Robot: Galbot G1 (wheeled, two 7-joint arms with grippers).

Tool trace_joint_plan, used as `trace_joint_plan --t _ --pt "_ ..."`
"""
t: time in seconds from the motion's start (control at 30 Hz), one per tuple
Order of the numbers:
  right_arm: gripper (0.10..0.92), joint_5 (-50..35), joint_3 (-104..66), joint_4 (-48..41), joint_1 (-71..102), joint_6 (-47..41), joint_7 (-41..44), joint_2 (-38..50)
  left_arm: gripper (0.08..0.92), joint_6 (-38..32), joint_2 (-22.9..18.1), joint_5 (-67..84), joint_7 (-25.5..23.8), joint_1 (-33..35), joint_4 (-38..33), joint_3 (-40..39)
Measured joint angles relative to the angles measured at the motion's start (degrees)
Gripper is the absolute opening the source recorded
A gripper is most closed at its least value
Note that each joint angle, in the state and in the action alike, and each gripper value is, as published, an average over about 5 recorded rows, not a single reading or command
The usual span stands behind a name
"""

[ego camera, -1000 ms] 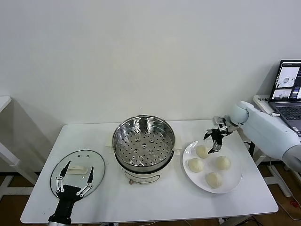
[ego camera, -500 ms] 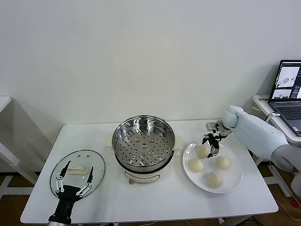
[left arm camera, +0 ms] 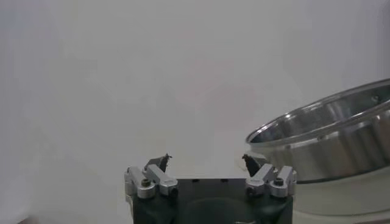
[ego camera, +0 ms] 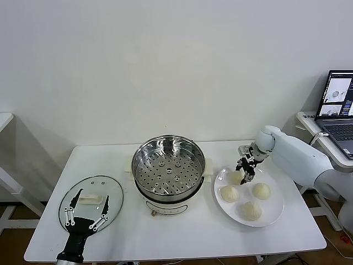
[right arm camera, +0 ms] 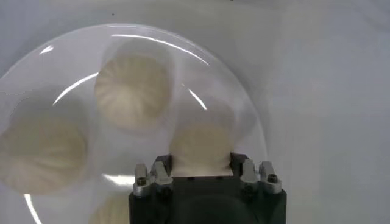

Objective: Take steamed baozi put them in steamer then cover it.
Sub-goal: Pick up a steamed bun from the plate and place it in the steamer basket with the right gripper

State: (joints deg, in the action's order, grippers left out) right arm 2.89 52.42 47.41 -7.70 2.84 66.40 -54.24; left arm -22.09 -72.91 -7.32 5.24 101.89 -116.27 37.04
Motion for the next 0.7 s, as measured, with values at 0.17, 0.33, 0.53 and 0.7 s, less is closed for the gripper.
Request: trace_joint_plan --t 0.17,0.33,0.53,0.7 --pt "0.654 0.08 1.37 4.39 -4.87 3.41 0.85 0.42 0.823 0.05 0.19 -0.01 0.08 -0.04 -0.40 -0.14" --pt "0.658 0.27 3.06 8.60 -11.70 9.72 1.40 -0.99 0.823 -0.03 0.53 -0.01 0.16 -0.12 -0.75 -0.38" --pt "0.654 1.57 4.22 11.53 -19.11 18.64 1.54 -5.63 0.823 -0.24 0.61 -0.02 0.20 -0.06 -1.32 -0.72" --pt "0.653 3.88 4.68 12.56 -21.96 25.82 1.41 -10.90 0.823 -0.60 0.52 -0.02 0.25 0.12 -1.61 -0.81"
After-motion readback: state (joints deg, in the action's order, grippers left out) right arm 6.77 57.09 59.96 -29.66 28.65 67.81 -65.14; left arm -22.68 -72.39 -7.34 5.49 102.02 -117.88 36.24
